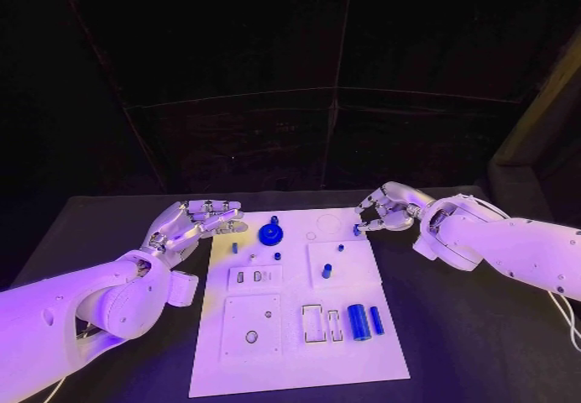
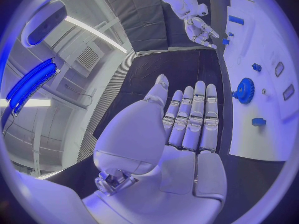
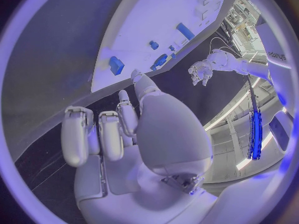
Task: Assemble the parts on the task board
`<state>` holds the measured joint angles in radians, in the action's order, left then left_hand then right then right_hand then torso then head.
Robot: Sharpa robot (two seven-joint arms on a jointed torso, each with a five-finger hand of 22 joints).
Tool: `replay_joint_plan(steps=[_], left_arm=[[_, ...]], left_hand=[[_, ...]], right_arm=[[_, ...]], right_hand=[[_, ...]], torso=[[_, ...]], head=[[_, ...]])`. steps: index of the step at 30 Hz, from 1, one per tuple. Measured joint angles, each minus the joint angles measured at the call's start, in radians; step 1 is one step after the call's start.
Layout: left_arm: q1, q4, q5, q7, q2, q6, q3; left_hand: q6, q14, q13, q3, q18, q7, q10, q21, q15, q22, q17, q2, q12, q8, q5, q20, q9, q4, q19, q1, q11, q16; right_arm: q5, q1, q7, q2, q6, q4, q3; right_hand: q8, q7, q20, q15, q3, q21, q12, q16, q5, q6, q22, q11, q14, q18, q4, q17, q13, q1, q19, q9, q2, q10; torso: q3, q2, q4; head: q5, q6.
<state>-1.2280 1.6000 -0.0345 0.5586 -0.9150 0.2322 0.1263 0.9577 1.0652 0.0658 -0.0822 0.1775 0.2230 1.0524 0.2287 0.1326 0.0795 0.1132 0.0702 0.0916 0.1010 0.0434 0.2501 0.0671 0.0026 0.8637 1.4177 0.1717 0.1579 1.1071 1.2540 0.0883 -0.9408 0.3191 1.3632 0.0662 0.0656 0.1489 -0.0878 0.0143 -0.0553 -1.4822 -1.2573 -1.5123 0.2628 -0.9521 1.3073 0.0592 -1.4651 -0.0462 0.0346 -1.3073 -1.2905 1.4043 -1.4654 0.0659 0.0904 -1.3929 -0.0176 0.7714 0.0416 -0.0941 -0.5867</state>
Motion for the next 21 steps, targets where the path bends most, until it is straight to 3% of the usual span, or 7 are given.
replay_joint_plan(steps=[9, 21], left_arm=[[0.001, -0.005, 0.000, 0.000, 0.004, -0.002, 0.000], [0.001, -0.012, 0.000, 0.000, 0.004, -0.003, 0.000]], left_hand=[[0.000, 0.000, 0.000, 0.000, 0.000, 0.000, 0.000, 0.000, 0.000, 0.000, 0.000, 0.000, 0.000, 0.000, 0.000, 0.000, 0.000, 0.000, 0.000, 0.000, 0.000, 0.000], [0.000, 0.000, 0.000, 0.000, 0.000, 0.000, 0.000, 0.000, 0.000, -0.001, 0.000, 0.000, 0.000, 0.000, 0.000, 0.000, 0.000, 0.000, 0.000, 0.000, 0.000, 0.000]], right_arm=[[-0.006, -0.021, 0.018, 0.007, 0.002, -0.019, 0.000], [-0.007, -0.045, 0.021, 0.032, 0.005, -0.056, 0.000]], right_hand=[[0.000, 0.001, 0.000, 0.000, 0.000, 0.000, 0.004, 0.000, 0.000, 0.007, 0.000, 0.003, 0.000, 0.000, 0.000, 0.000, 0.002, 0.000, 0.000, 0.000, 0.000, 0.003], [0.000, 0.004, 0.000, 0.000, -0.001, 0.000, 0.004, 0.000, 0.012, 0.010, 0.000, 0.003, 0.000, 0.000, -0.006, -0.001, -0.002, 0.000, 0.000, 0.000, 0.000, 0.003]], torso=[[0.0002, 0.000, -0.0010], [-0.0017, 0.000, -0.0010]], head=[[-0.008, -0.004], [-0.006, -0.007]])
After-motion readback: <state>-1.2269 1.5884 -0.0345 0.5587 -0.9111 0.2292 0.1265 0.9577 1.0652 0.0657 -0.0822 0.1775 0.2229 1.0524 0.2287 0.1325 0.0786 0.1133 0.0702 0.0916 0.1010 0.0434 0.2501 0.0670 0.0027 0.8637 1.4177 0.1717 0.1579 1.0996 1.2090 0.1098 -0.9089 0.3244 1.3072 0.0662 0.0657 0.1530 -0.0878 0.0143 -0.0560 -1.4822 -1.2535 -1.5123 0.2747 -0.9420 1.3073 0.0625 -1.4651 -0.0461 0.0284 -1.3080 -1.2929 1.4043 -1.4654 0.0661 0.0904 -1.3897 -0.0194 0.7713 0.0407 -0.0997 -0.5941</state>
